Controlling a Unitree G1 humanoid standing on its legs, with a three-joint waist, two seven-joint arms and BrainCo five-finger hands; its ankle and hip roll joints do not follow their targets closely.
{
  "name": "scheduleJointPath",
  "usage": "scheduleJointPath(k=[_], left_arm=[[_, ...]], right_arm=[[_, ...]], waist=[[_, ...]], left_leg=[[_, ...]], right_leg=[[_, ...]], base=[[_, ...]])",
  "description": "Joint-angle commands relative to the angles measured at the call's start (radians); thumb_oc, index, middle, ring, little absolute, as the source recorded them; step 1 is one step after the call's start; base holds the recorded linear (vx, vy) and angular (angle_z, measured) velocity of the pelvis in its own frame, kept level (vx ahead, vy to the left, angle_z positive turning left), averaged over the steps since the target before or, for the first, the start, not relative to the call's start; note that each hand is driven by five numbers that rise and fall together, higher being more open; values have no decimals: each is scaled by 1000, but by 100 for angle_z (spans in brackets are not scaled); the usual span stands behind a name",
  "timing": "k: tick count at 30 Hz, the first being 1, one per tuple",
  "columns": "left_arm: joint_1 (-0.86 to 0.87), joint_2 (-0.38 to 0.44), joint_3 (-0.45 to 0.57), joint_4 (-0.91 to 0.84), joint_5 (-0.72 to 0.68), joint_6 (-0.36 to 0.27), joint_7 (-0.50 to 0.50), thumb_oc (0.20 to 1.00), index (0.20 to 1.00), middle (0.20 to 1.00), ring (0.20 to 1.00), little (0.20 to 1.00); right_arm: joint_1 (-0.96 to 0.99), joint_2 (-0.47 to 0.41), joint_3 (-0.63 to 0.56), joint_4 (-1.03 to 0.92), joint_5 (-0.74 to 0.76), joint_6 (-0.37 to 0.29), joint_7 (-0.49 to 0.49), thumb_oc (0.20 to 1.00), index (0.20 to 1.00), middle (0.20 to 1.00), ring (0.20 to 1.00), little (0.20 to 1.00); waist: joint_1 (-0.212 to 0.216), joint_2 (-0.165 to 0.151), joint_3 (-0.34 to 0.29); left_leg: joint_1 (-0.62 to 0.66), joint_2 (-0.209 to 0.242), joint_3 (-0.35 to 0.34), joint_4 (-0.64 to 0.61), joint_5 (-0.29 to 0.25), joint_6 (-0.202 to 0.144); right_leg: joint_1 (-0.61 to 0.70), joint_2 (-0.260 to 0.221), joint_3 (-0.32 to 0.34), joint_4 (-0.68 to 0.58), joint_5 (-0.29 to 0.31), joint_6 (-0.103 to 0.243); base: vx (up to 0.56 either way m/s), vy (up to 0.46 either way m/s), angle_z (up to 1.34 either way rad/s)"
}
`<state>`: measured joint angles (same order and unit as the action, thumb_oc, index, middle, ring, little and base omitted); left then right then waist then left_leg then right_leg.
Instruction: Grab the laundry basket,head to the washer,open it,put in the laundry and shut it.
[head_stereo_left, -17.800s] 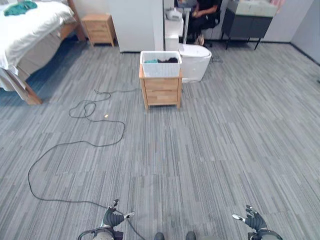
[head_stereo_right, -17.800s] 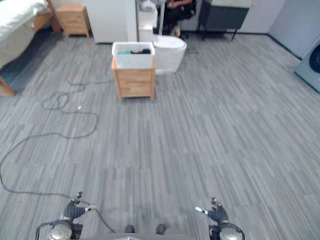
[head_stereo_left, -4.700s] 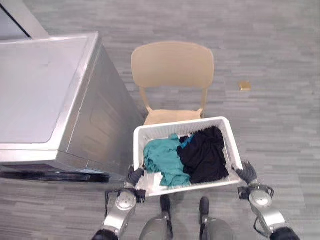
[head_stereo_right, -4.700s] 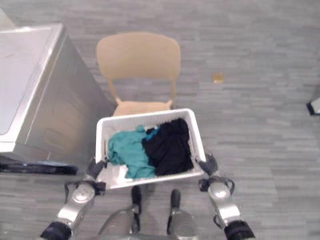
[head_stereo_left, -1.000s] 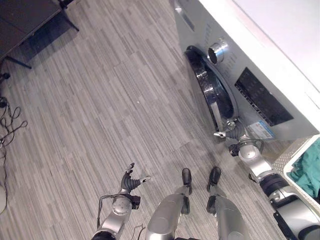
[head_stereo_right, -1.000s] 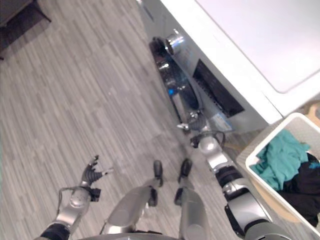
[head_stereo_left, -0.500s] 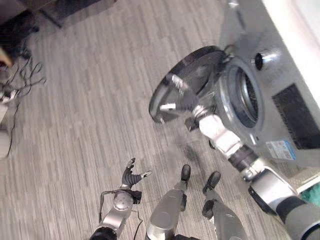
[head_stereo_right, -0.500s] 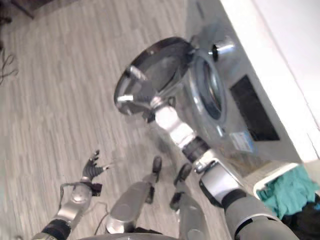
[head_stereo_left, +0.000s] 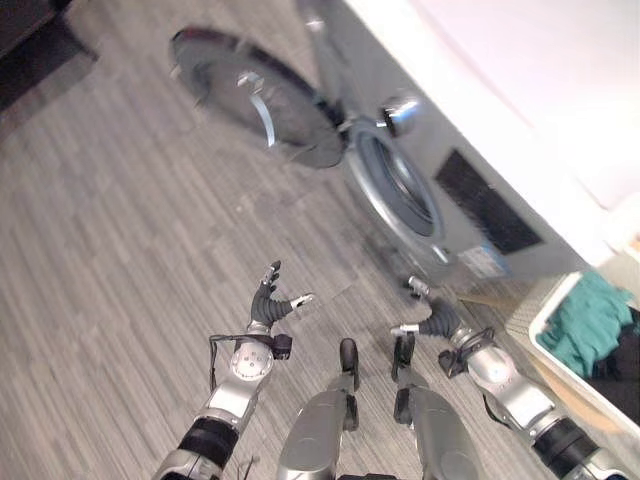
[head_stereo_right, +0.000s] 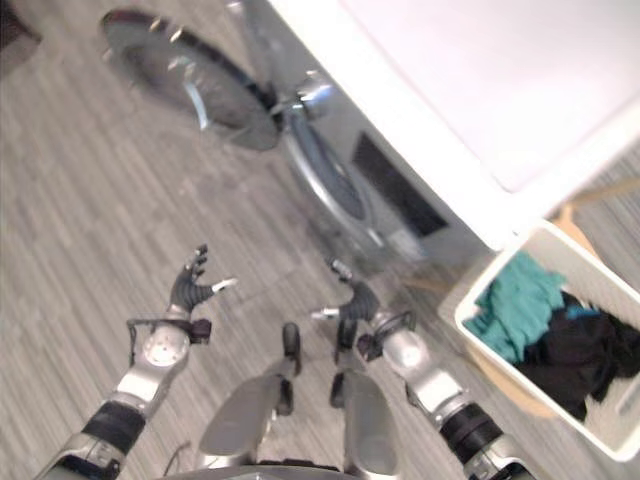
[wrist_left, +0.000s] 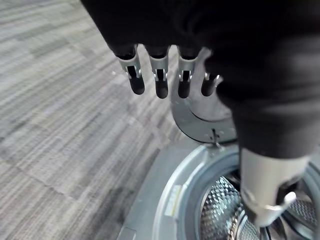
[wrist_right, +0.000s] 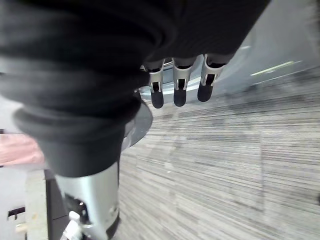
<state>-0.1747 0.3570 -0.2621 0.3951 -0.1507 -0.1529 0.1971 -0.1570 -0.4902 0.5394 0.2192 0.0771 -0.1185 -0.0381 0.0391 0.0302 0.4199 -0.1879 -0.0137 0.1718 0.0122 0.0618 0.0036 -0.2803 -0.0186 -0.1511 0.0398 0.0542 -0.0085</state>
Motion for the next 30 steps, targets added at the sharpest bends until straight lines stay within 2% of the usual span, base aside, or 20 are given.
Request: scheduleJointPath(k=[1,3,4,7,10,11,14,16,19,23,24,27,29,30], left_arm=[[-6,34,-11,40,16,-25,31,1000,1000,1000,1000,1000],[-84,65,-21,71,50,-10,60,1000,1000,1000,1000,1000],[-143,88,-17,113,64,-2,78,1000,1000,1000,1000,1000],[-275,189,19,271,77,14,128,1000,1000,1000,1000,1000],[-412,377,75,467,79,26,151,1000,1000,1000,1000,1000],[-413,377,74,468,79,26,151,1000,1000,1000,1000,1000],[-503,496,91,570,93,41,164,1000,1000,1000,1000,1000],[-524,516,87,584,97,43,166,1000,1000,1000,1000,1000],[-605,594,69,628,120,55,184,1000,1000,1000,1000,1000],[-632,631,61,654,143,65,184,1000,1000,1000,1000,1000],[-613,639,86,650,142,72,182,1000,1000,1000,1000,1000],[-579,624,106,625,136,66,175,1000,1000,1000,1000,1000],[-448,558,173,484,102,42,172,1000,1000,1000,1000,1000],[-440,557,180,479,103,43,172,1000,1000,1000,1000,1000]], right_arm=[[-107,37,-22,20,-34,-32,9,1000,1000,1000,1000,1000],[-79,34,-48,67,-34,-34,-12,1000,1000,1000,1000,1000],[-58,23,-73,86,-30,-34,-26,1000,1000,1000,1000,1000],[0,-22,-133,76,-10,-37,-34,1000,1000,1000,1000,1000],[59,-78,-204,25,-16,-58,-37,1000,1000,1000,1000,1000],[59,-78,-205,25,-16,-58,-37,1000,1000,1000,1000,1000],[105,-67,-278,12,16,-81,-60,1000,1000,1000,1000,1000],[115,-55,-292,14,24,-83,-69,1000,1000,1000,1000,1000],[115,-32,-330,31,64,-97,-91,1000,1000,1000,1000,1000],[120,-27,-347,31,97,-108,-88,1000,1000,1000,1000,1000],[124,-27,-361,23,108,-108,-82,1000,1000,1000,1000,1000],[125,-26,-370,4,107,-111,-82,1000,1000,1000,1000,1000],[114,-20,-386,-19,82,-108,-102,1000,1000,1000,1000,1000],[115,-22,-384,-20,82,-108,-102,1000,1000,1000,1000,1000]], waist=[[67,-39,-17],[37,-50,3],[18,-56,11],[-34,-79,15],[-80,-121,25],[-79,-122,25],[-105,-152,52],[-106,-160,58],[-115,-185,74],[-113,-196,77],[-108,-193,75],[-103,-188,70],[-90,-177,60],[-92,-176,60]], left_leg=[[-100,31,-132,14,-27,-37],[-130,29,-211,58,-45,-46],[-143,29,-209,75,-51,-49],[-175,33,-155,102,-64,-46],[-212,42,-77,118,-79,-37],[-212,42,-76,118,-79,-37],[-253,49,-60,133,-84,-30],[-265,50,-62,138,-87,-27],[-299,54,-69,146,-86,-26],[-298,52,-71,143,-86,-26],[-287,52,-69,136,-88,-27],[-267,50,-60,129,-93,-27],[-223,50,-39,131,-111,-25],[-221,51,-38,131,-112,-25]], right_leg=[[14,-31,23,65,-137,77],[-7,-27,38,83,-141,77],[-15,-31,36,85,-139,76],[-44,-42,56,82,-118,87],[-89,-50,98,69,-71,115],[-90,-50,99,69,-71,115],[-125,-57,105,63,-45,133],[-132,-59,105,59,-37,136],[-149,-65,95,47,-18,147],[-147,-68,91,39,-11,150],[-142,-70,92,37,-10,153],[-131,-71,96,38,-14,151],[-109,-71,103,47,-21,146],[-108,-70,104,47,-21,146]], base=[[-29,-20,-38],[-24,31,-16],[6,98,-7],[47,223,-17],[23,241,-43],[-13,160,-65],[-28,157,-35],[-28,54,5],[-20,44,6],[2,16,16],[11,8,4],[6,-4,-2],[34,-12,-9],[47,-10,-12]])
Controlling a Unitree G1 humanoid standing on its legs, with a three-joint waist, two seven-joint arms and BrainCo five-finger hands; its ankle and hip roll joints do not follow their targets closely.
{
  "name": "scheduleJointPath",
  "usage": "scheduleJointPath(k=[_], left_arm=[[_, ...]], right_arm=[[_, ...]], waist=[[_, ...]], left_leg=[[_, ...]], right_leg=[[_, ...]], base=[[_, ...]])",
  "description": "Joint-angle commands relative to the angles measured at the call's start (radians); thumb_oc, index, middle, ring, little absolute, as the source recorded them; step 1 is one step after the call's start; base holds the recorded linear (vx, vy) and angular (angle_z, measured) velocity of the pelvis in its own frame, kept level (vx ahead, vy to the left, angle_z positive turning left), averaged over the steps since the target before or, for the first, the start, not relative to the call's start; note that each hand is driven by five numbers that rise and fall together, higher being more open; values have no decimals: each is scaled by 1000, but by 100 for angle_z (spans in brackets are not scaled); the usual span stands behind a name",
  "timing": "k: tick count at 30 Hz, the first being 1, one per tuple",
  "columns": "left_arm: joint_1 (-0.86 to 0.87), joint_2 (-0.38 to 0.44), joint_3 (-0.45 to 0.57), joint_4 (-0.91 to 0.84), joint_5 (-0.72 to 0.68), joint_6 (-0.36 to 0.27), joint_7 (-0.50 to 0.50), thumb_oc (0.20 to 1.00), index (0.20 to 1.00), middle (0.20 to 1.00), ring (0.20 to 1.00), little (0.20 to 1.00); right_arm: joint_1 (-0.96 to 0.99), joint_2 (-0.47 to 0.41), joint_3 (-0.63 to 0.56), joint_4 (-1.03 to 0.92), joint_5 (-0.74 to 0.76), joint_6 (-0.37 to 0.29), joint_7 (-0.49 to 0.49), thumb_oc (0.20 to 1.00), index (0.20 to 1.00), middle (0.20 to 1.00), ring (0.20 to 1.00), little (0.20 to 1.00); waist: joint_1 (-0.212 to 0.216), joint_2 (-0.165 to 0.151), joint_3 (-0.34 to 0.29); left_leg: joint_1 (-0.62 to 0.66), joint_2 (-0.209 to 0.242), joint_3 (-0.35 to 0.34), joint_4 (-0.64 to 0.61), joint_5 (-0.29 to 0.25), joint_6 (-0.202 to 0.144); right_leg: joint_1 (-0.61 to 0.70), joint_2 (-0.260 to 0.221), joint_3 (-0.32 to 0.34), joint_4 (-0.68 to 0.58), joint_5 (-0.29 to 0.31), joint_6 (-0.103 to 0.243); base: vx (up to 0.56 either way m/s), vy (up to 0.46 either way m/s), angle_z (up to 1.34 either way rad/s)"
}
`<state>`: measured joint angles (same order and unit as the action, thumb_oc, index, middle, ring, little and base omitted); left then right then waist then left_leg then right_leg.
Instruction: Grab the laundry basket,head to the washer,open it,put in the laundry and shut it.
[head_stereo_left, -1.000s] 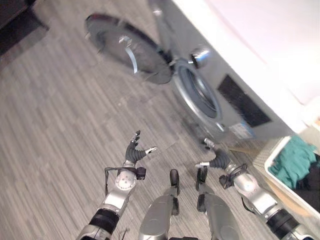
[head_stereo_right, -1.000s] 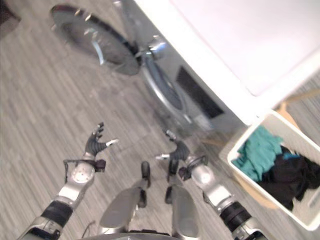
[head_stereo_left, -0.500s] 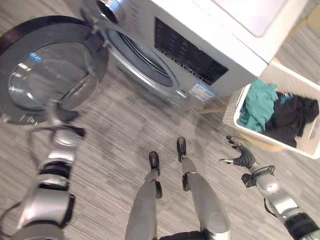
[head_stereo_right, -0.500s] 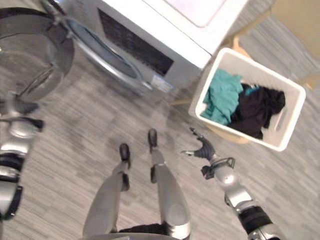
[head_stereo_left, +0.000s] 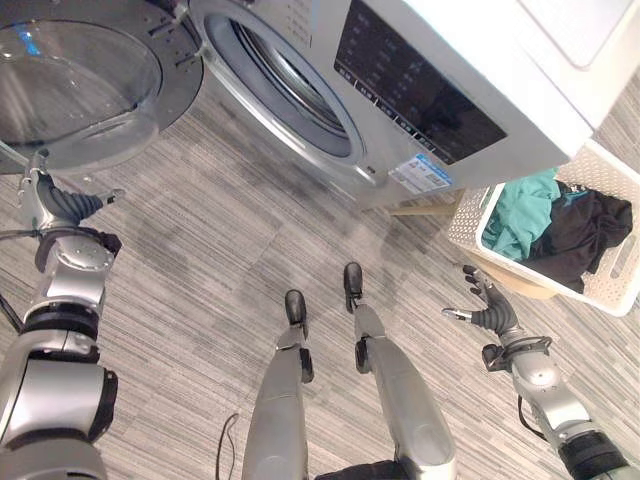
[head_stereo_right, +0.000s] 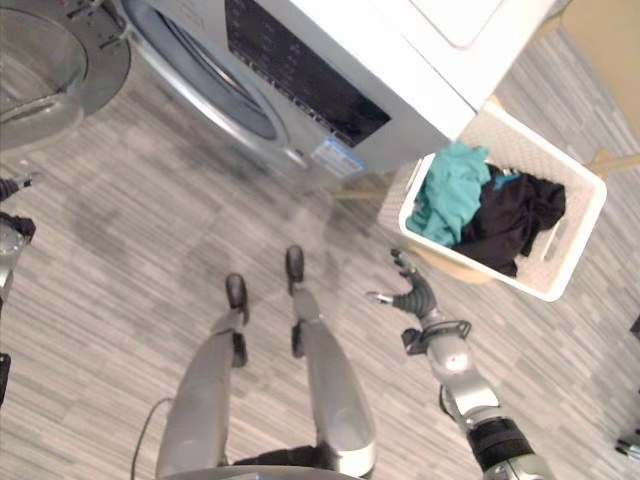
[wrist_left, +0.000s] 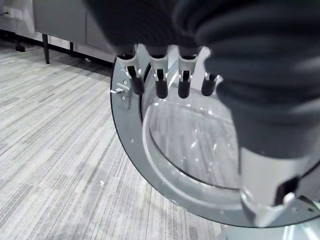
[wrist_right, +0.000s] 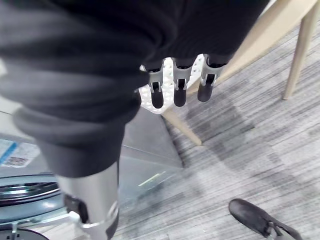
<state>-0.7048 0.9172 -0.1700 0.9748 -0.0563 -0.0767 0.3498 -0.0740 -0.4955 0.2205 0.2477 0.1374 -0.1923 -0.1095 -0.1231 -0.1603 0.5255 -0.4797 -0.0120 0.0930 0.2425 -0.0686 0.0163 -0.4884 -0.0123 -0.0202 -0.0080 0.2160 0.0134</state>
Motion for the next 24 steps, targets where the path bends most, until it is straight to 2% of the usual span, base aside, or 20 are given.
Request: scheduleJointPath(k=[1,2,3,4,5,6,7,8,11,14,16,17,18,19,20,21,23,24], left_arm=[[181,-50,125,-182,-3,-43,16,1000,1000,1000,1000,1000],[334,-146,184,-301,-23,-55,15,1000,1000,1000,1000,1000],[396,-194,198,-340,-39,-65,7,1000,1000,1000,1000,1000],[400,-195,201,-343,-38,-64,6,1000,1000,1000,1000,1000],[480,-248,220,-385,-56,-72,-5,1000,1000,1000,1000,1000],[583,-339,212,-420,-67,-75,-35,1000,1000,1000,1000,1000],[610,-373,205,-418,-70,-68,-53,1000,1000,1000,1000,1000],[636,-412,189,-406,-82,-71,-68,1000,1000,1000,1000,1000],[715,-492,138,-378,-48,-71,-137,1000,1000,1000,1000,1000],[751,-550,85,-339,-39,-52,-184,1000,1000,1000,1000,1000],[777,-586,67,-305,-65,-46,-203,1000,1000,1000,1000,1000],[777,-587,67,-304,-66,-47,-203,1000,1000,1000,1000,1000],[786,-601,52,-285,-78,-46,-211,1000,1000,1000,1000,1000],[785,-616,38,-258,-75,-50,-212,1000,1000,1000,1000,1000],[792,-621,23,-244,-71,-49,-221,1000,1000,1000,1000,1000],[802,-627,3,-222,-67,-47,-230,1000,1000,1000,1000,1000],[814,-629,-5,-194,-58,-51,-229,1000,1000,1000,1000,1000],[813,-630,-5,-194,-58,-51,-229,1000,1000,1000,1000,1000]], right_arm=[[31,-14,-72,-67,0,-32,-40,1000,1000,1000,1000,1000],[20,-13,-81,-92,-47,-23,-57,1000,1000,1000,1000,1000],[11,-18,-87,-106,-72,-19,-64,1000,1000,1000,1000,1000],[12,-19,-85,-107,-72,-19,-64,1000,1000,1000,1000,1000],[4,-27,-89,-121,-107,-10,-69,1000,1000,1000,1000,1000],[-23,-41,-99,-143,-171,3,-77,1000,1000,1000,1000,1000],[-28,-39,-97,-147,-197,12,-78,1000,1000,1000,1000,1000],[-29,-38,-97,-151,-217,10,-83,1000,1000,1000,1000,1000],[4,-53,-129,-160,-293,11,-84,1000,1000,1000,1000,1000],[27,-70,-126,-144,-343,29,-95,1000,1000,1000,1000,1000],[15,-86,-99,-128,-380,44,-90,1000,1000,1000,1000,1000],[16,-87,-98,-128,-380,44,-91,1000,1000,1000,1000,1000],[4,-94,-76,-117,-396,51,-81,1000,1000,1000,1000,1000],[-11,-101,-51,-97,-416,51,-85,1000,1000,1000,1000,1000],[-16,-105,-36,-86,-429,53,-78,1000,1000,1000,1000,1000],[-34,-120,-6,-59,-456,58,-82,1000,1000,1000,1000,1000],[-57,-134,31,-22,-484,61,-86,1000,1000,1000,1000,1000],[-59,-134,31,-21,-484,60,-86,1000,1000,1000,1000,1000]], waist=[[77,19,-53],[88,24,-61],[100,25,-64],[100,26,-64],[123,38,-73],[158,52,-102],[164,61,-117],[160,70,-134],[139,94,-193],[126,118,-209],[134,125,-216],[133,126,-216],[141,119,-215],[150,116,-215],[154,115,-219],[165,118,-226],[182,129,-230],[181,129,-232]], left_leg=[[96,53,56,-101,13,-36],[147,65,89,-107,1,-33],[170,76,115,-109,-1,-35],[173,76,116,-110,-2,-36],[219,97,139,-118,-32,-45],[259,125,197,-122,-26,-52],[279,132,216,-123,-27,-51],[310,135,233,-129,-29,-54],[352,128,249,-102,-36,-67],[348,192,265,36,-4,-114],[352,195,212,88,23,-126],[353,196,211,90,22,-127],[337,173,170,94,45,-113],[323,147,113,83,34,-108],[318,131,75,48,20,-101],[306,111,20,-19,29,-98],[301,90,-38,-97,66,-103],[299,89,-38,-101,71,-102]], right_leg=[[113,-76,-29,101,-186,123],[132,-75,-49,119,-189,123],[139,-85,-93,133,-190,122],[142,-85,-92,133,-190,122],[169,-101,-172,157,-220,126],[198,-151,-338,200,-243,108],[205,-162,-371,214,-253,99],[206,-161,-370,227,-261,94],[289,-123,-301,134,-291,83],[383,-94,-298,49,-297,53],[427,-72,-267,20,-309,37],[429,-71,-267,19,-309,37],[433,-71,-254,9,-295,25],[441,-70,-233,5,-296,26],[448,-68,-218,1,-300,30],[466,-60,-190,0,-306,36],[481,-46,-159,0,-312,39],[478,-47,-160,0,-310,39]], base=[[61,-4,-34],[66,-9,-35],[43,-2,-83],[110,8,-95],[126,-38,-116],[166,-51,-67],[111,-176,-125],[173,-171,-132],[203,-200,-51],[102,-247,-8],[99,-129,-11],[1,-63,-54],[-8,-39,-68],[32,-56,-107],[166,-30,-93],[188,-1,-88],[146,38,-36],[121,78,-53]])
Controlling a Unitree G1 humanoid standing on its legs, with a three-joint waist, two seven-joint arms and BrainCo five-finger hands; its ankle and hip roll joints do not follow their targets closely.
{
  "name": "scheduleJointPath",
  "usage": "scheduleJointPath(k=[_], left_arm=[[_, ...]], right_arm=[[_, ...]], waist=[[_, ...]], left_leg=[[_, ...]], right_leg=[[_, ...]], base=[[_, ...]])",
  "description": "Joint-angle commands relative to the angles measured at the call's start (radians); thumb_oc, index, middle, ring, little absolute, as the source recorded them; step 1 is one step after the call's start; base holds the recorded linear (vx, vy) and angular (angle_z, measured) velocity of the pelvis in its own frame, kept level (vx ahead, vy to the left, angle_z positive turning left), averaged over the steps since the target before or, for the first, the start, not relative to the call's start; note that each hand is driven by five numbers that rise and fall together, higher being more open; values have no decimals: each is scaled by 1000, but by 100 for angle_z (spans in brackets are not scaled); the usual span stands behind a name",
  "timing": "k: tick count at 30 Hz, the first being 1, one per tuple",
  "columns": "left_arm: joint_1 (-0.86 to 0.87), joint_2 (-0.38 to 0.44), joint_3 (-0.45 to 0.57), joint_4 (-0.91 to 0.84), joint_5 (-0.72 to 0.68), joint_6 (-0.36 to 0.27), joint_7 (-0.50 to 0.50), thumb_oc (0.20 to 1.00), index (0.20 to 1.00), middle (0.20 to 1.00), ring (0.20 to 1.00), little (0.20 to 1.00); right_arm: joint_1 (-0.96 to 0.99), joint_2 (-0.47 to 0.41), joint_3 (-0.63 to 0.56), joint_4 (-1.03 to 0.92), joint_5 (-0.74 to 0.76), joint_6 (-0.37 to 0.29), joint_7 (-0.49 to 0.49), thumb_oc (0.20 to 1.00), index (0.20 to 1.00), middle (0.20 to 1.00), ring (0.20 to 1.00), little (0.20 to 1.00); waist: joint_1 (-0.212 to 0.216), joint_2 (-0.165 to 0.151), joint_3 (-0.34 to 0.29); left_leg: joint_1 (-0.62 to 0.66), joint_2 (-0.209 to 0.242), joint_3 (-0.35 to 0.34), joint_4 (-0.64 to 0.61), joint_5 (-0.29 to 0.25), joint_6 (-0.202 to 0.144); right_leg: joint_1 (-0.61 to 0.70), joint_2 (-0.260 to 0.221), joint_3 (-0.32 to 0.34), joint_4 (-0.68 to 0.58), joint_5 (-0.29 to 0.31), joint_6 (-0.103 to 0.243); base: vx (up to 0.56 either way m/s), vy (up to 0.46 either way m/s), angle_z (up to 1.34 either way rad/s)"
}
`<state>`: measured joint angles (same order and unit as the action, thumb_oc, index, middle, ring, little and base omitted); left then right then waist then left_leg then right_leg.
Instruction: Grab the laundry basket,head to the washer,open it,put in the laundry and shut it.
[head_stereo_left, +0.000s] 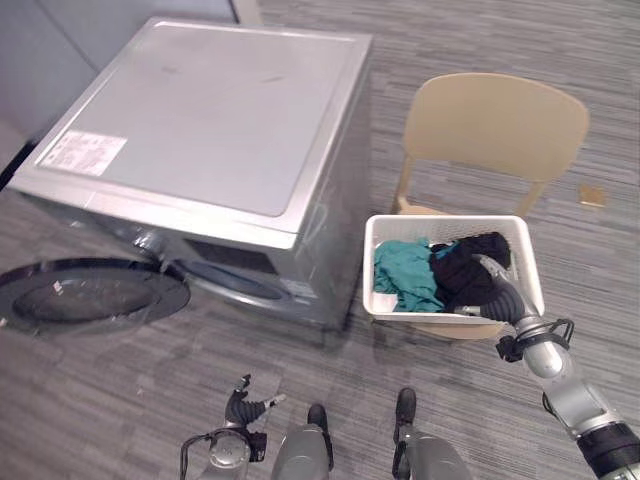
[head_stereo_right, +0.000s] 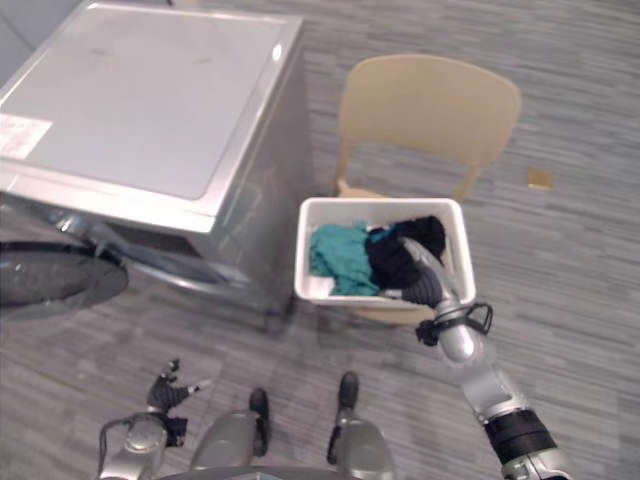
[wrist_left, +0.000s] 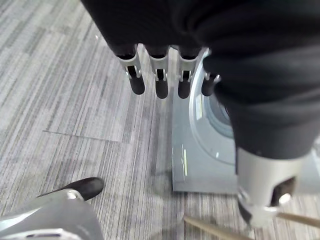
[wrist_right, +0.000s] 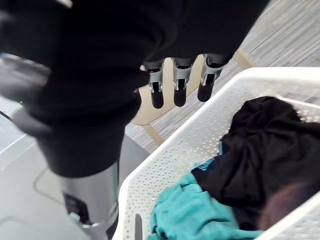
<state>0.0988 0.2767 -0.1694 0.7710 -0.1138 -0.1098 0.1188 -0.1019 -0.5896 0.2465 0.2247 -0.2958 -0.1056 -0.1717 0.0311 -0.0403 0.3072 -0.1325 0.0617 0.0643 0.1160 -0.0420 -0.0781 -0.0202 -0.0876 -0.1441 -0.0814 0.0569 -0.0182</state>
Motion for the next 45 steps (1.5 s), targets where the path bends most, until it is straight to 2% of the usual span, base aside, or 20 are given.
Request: scheduleJointPath(k=[1,4,10,11,13,14,16,17,20,23,29,30,31,33,40,43,45], left_arm=[[17,4,-3,48,4,-18,8,1000,1000,1000,1000,1000],[23,-5,2,76,18,-21,14,1000,1000,1000,1000,1000],[15,9,-17,111,55,-31,21,1000,1000,1000,1000,1000],[9,18,-19,112,51,-33,26,1000,1000,1000,1000,1000],[7,21,-19,112,53,-34,28,1000,1000,1000,1000,1000],[-11,29,-31,116,44,-40,40,1000,1000,1000,1000,1000],[-19,31,-35,113,37,-41,42,1000,1000,1000,1000,1000],[-53,36,-48,114,8,-53,58,1000,1000,1000,1000,1000],[-74,43,-53,116,-15,-66,70,1000,1000,1000,1000,1000],[-93,51,-71,131,-59,-86,82,1000,1000,1000,1000,1000],[-128,60,-86,128,-108,-93,89,1000,1000,1000,1000,1000],[-149,60,-94,122,-116,-94,91,1000,1000,1000,1000,1000],[-152,64,-96,113,-121,-96,94,1000,1000,1000,1000,1000],[-162,60,-100,96,-124,-96,94,1000,1000,1000,1000,1000],[-157,56,-98,74,-123,-85,74,1000,1000,1000,1000,1000],[-146,53,-89,70,-120,-74,65,1000,1000,1000,1000,1000],[-127,47,-76,64,-109,-59,53,1000,1000,1000,1000,1000]], right_arm=[[-60,-59,38,24,-88,-24,-25,1000,1000,1000,1000,1000],[-82,-66,64,61,-125,-26,-30,1000,1000,1000,1000,1000],[-168,-41,164,183,-199,-5,-43,1000,1000,1000,1000,1000],[-208,-28,209,228,-233,9,-41,1000,1000,1000,1000,1000],[-232,-22,231,256,-244,14,-44,1000,1000,1000,1000,1000],[-307,-10,293,312,-271,30,-46,1000,1000,1000,1000,1000],[-342,-5,316,340,-278,37,-46,1000,1000,1000,1000,1000],[-444,17,374,418,-284,48,-58,1000,1000,1000,1000,1000],[-524,19,408,482,-285,61,-70,1000,1000,1000,1000,1000],[-643,28,467,640,-272,81,-87,1000,1000,1000,1000,1000],[-740,46,529,772,-267,101,-93,1000,1000,1000,1000,1000],[-745,64,529,800,-248,102,-95,881,881,881,881,881],[-758,51,526,794,-232,102,-96,454,454,454,454,454],[-742,63,510,779,-204,98,-104,200,200,200,200,200],[-694,28,424,624,-109,86,-113,200,200,200,200,200],[-631,24,336,511,-33,71,-114,200,200,200,200,200],[-533,59,223,391,94,43,-101,200,200,200,200,200]], waist=[[40,26,-11],[40,36,-32],[49,45,-80],[59,48,-87],[62,49,-86],[77,53,-76],[81,55,-71],[96,63,-39],[111,66,-17],[142,68,16],[177,81,62],[190,87,81],[194,87,84],[198,89,95],[194,87,90],[182,82,79],[166,75,62]], left_leg=[[-50,1,-57,-7,55,-10],[-14,-3,-62,-40,52,-3],[60,-41,-29,-105,38,28],[70,-50,-20,-113,31,39],[69,-54,-17,-114,29,42],[53,-59,-15,-108,25,47],[39,-61,-16,-105,26,49],[-24,-64,-20,-92,33,50],[-75,-66,-23,-86,45,50],[-153,-65,-35,-103,84,43],[-238,-67,-62,-105,115,37],[-254,-69,-71,-104,121,35],[-263,-70,-74,-105,126,33],[-261,-72,-79,-111,130,31],[-227,-73,-96,-139,133,27],[-191,-72,-93,-147,122,30],[-145,-74,-84,-151,107,36]], right_leg=[[22,41,-3,80,-163,76],[29,44,12,73,-159,83],[46,7,48,64,-136,112],[42,-4,55,74,-135,119],[35,-8,58,79,-135,122],[9,-19,62,91,-131,127],[-11,-21,64,97,-128,128],[-86,-27,68,120,-114,128],[-139,-28,72,130,-101,126],[-215,-26,64,132,-83,122],[-295,-29,45,146,-73,120],[-307,-28,37,151,-75,121],[-314,-28,32,147,-70,122],[-311,-28,28,146,-72,122],[-274,-31,15,123,-73,126],[-242,-32,14,117,-75,128],[-200,-32,15,113,-80,130]], base=[[101,82,-66],[125,92,-60],[148,145,-30],[116,132,-8],[64,114,-5],[28,108,-5],[-97,75,-7],[-203,77,-3],[-113,39,-6],[-77,13,5],[-84,-26,14],[-101,-57,20],[-71,-51,16],[-40,-33,18],[-15,-14,10],[9,8,3],[43,26,2]])
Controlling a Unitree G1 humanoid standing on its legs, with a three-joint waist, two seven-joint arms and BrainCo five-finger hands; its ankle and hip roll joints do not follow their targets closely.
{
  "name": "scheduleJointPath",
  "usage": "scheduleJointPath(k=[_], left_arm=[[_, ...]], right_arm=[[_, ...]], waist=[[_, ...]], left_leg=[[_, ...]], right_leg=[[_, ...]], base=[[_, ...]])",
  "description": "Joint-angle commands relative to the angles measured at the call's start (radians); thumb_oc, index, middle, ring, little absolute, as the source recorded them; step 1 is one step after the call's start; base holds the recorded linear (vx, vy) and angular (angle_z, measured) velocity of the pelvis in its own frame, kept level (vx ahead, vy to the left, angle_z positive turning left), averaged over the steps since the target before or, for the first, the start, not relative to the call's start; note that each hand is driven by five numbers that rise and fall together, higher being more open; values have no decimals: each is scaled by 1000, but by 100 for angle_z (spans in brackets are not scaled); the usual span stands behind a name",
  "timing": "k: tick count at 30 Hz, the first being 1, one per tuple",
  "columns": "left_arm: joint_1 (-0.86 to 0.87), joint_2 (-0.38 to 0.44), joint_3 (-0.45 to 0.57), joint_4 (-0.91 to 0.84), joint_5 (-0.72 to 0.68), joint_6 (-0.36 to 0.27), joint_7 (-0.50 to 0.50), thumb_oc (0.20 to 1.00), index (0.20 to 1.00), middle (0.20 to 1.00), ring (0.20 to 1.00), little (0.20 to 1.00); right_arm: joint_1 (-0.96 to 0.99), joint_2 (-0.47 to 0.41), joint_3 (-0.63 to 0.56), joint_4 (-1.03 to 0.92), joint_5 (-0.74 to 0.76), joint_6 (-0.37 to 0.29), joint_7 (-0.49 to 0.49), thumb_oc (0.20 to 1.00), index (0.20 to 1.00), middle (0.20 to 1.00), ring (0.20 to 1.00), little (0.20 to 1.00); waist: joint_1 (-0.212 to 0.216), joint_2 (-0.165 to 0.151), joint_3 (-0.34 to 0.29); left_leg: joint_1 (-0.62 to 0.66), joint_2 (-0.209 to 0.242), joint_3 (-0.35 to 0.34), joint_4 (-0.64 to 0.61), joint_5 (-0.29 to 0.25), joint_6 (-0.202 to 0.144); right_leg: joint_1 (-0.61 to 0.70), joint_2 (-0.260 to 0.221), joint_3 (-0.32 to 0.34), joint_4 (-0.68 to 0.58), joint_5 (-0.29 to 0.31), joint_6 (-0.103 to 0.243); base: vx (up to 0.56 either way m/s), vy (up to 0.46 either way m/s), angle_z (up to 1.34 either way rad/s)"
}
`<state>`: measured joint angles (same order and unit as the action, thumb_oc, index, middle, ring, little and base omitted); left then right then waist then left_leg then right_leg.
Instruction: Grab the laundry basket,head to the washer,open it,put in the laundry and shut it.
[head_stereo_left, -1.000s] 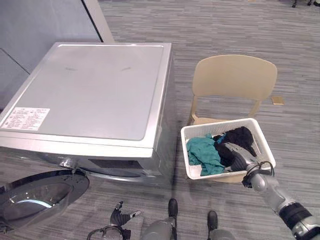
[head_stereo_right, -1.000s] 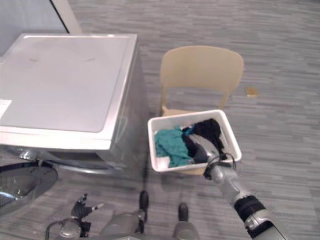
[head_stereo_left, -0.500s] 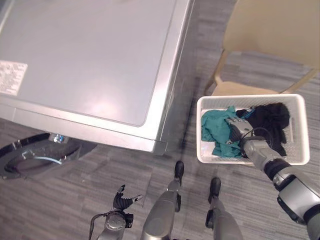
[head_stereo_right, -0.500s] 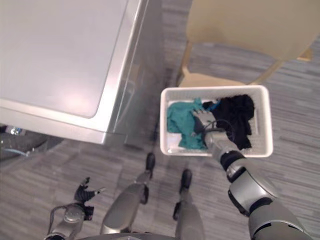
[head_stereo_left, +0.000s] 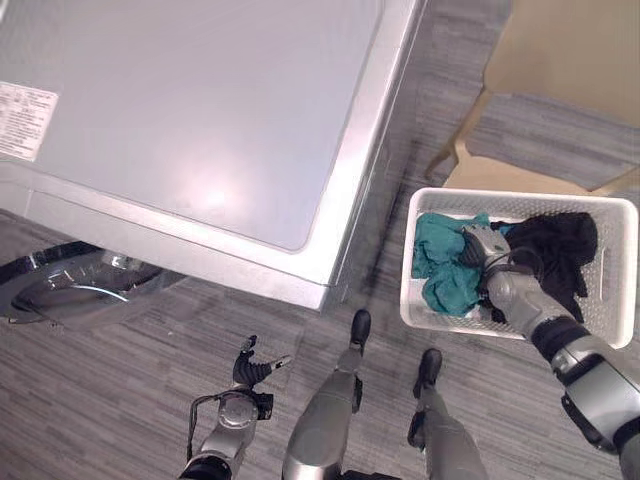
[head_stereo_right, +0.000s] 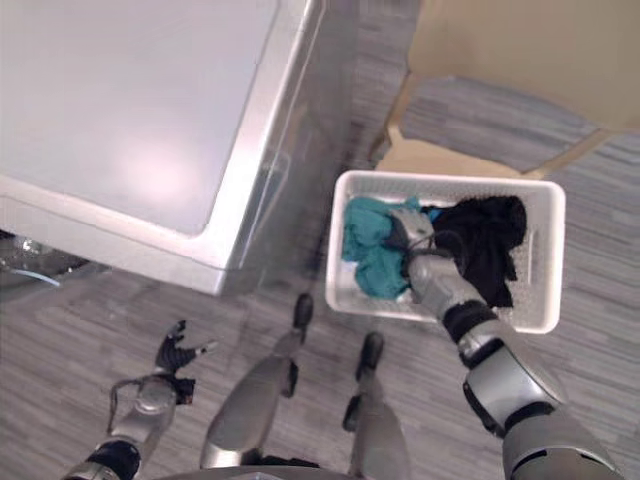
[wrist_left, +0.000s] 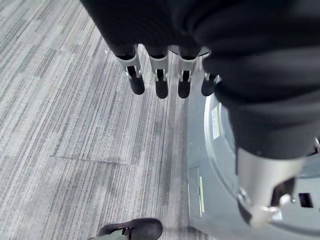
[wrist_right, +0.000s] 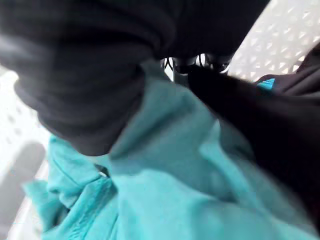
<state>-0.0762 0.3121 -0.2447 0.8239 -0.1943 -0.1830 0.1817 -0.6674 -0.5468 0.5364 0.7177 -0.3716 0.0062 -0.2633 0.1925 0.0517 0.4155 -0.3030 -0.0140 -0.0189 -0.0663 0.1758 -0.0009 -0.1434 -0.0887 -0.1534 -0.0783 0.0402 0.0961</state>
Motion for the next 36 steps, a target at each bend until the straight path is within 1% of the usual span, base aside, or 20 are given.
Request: scheduleJointPath(k=[1,2,6,11,15,17,20,21,22,23,24,25,26,27,28,29,30,32,35,36], left_arm=[[48,12,-1,11,-29,14,-10,1000,1000,1000,1000,1000],[66,6,14,7,-20,27,-24,1000,1000,1000,1000,1000],[105,3,50,-1,3,47,-46,1000,1000,1000,1000,1000],[162,-5,86,-23,19,63,-69,1000,1000,1000,1000,1000],[190,-7,106,-45,23,67,-81,1000,1000,1000,1000,1000],[197,2,115,-110,13,64,-86,1000,1000,1000,1000,1000],[194,32,126,-212,13,61,-74,1000,1000,1000,1000,1000],[194,32,126,-213,13,61,-74,1000,1000,1000,1000,1000],[198,46,136,-283,6,51,-66,1000,1000,1000,1000,1000],[204,48,141,-315,0,48,-69,1000,1000,1000,1000,1000],[209,53,144,-345,-6,45,-64,1000,1000,1000,1000,1000],[218,53,143,-386,-20,37,-59,1000,1000,1000,1000,1000],[220,53,144,-388,-20,39,-59,1000,1000,1000,1000,1000],[228,62,142,-447,-27,36,-58,1000,1000,1000,1000,1000],[229,62,142,-447,-27,36,-58,1000,1000,1000,1000,1000],[223,68,124,-541,-35,24,-72,1000,1000,1000,1000,1000],[223,67,124,-542,-35,25,-72,1000,1000,1000,1000,1000],[192,79,91,-584,-5,17,-81,1000,1000,1000,1000,1000],[115,127,21,-692,88,-14,-95,1000,1000,1000,1000,1000],[80,134,-19,-723,111,-24,-99,1000,1000,1000,1000,1000]], right_arm=[[34,16,-68,-103,170,-68,-9,200,200,200,200,200],[118,56,-140,-184,261,-92,11,200,200,200,200,200],[242,92,-243,-345,386,-136,70,200,200,200,200,200],[372,127,-320,-504,513,-174,156,200,200,200,200,200],[429,139,-356,-603,577,-181,205,200,200,200,200,200],[467,154,-382,-676,625,-197,233,200,200,200,200,200],[511,157,-418,-749,636,-219,233,200,200,200,200,200],[511,157,-418,-749,636,-218,233,200,200,200,200,200],[541,167,-450,-799,625,-231,221,200,200,200,200,200],[553,165,-462,-820,614,-227,218,200,200,200,200,200],[562,169,-466,-838,607,-231,210,200,200,200,200,200],[556,174,-467,-838,609,-225,204,200,200,200,200,200],[556,174,-467,-838,609,-225,204,200,200,200,200,200],[531,175,-451,-834,642,-228,196,200,200,200,200,200],[531,175,-450,-834,642,-228,196,200,200,200,200,200],[510,156,-432,-849,659,-227,193,200,200,200,200,200],[509,155,-432,-848,659,-227,193,200,200,200,200,200],[495,134,-419,-842,653,-221,190,200,200,200,200,200],[482,118,-384,-866,637,-213,196,200,200,200,200,200],[474,121,-355,-867,633,-209,202,200,200,200,200,200]], waist=[[5,-17,-49],[-7,-22,-69],[-32,-40,-118],[-59,-63,-173],[-72,-68,-200],[-84,-59,-190],[-91,-55,-175],[-91,-54,-177],[-81,-68,-197],[-74,-73,-207],[-64,-82,-214],[-53,-90,-214],[-55,-91,-213],[-35,-85,-214],[-35,-85,-214],[-25,-52,-196],[-28,-50,-197],[-45,-51,-181],[-96,-83,-189],[-117,-90,-210]], left_leg=[[22,2,-1,31,-109,-41],[60,-1,3,29,-123,-35],[120,-4,13,31,-148,-22],[201,-8,45,67,-199,-4],[252,-8,69,54,-209,5],[259,6,81,52,-194,9],[233,18,69,74,-169,11],[230,20,69,74,-167,11],[204,15,50,76,-140,5],[187,15,42,78,-131,1],[166,9,35,82,-124,-1],[139,7,20,89,-106,-9],[140,6,18,89,-107,-9],[85,16,7,90,-50,-45],[85,16,7,90,-50,-45],[38,33,-9,36,23,-94],[38,33,-12,34,25,-95],[38,30,15,39,-18,-85],[93,38,60,180,-143,-58],[181,44,58,185,-212,-58]], right_leg=[[-80,-31,24,109,-60,16],[-43,-32,24,106,-66,18],[15,-38,27,98,-71,25],[86,-45,53,95,-72,38],[100,-47,74,98,-56,47],[84,-32,76,191,-78,53],[94,26,114,383,-164,35],[92,28,115,381,-161,35],[131,82,161,463,-184,32],[147,98,179,476,-185,26],[171,107,200,452,-196,17],[202,119,221,399,-242,-14],[205,118,219,396,-242,-15],[232,138,228,285,-274,-52],[231,138,228,285,-273,-52],[200,169,205,228,-276,-78],[199,170,202,228,-276,-79],[171,151,159,217,-249,-73],[144,84,65,170,-198,-62],[137,65,36,164,-193,-57]], base=[[72,36,0],[53,24,-11],[79,38,-4],[68,84,-20],[-6,73,-38],[-191,32,-24],[-229,-33,-7],[-244,-164,40],[-218,-194,40],[-275,-258,40],[-202,-222,34],[-144,-166,54],[-314,-256,52],[-228,-156,28],[-610,-313,30],[-381,-159,37],[-529,-187,62],[-355,-53,69],[-363,-21,126],[-199,79,119]])
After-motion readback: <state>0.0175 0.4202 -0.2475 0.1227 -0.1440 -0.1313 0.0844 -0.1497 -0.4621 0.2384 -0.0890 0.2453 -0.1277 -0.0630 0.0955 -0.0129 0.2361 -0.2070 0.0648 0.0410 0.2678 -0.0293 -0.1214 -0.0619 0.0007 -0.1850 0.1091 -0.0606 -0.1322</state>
